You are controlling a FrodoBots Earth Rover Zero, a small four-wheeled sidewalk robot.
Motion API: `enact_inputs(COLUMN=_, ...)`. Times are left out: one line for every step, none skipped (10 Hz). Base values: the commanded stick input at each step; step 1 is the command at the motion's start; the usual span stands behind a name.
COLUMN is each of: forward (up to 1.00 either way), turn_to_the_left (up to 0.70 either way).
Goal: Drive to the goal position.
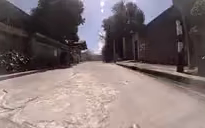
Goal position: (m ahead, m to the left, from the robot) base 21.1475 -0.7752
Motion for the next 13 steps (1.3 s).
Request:
enact_inputs(forward=1.0, turn_to_the_left=0.0)
enact_inputs(forward=1.0, turn_to_the_left=0.0)
enact_inputs(forward=1.0, turn_to_the_left=0.0)
enact_inputs(forward=1.0, turn_to_the_left=0.0)
enact_inputs(forward=1.0, turn_to_the_left=0.0)
enact_inputs(forward=1.0, turn_to_the_left=0.0)
enact_inputs(forward=1.0, turn_to_the_left=0.0)
enact_inputs(forward=1.0, turn_to_the_left=0.0)
enact_inputs(forward=1.0, turn_to_the_left=0.0)
enact_inputs(forward=1.0, turn_to_the_left=-0.19)
enact_inputs(forward=1.0, turn_to_the_left=-0.27)
enact_inputs(forward=1.0, turn_to_the_left=-0.17)
enact_inputs(forward=1.0, turn_to_the_left=-0.04)
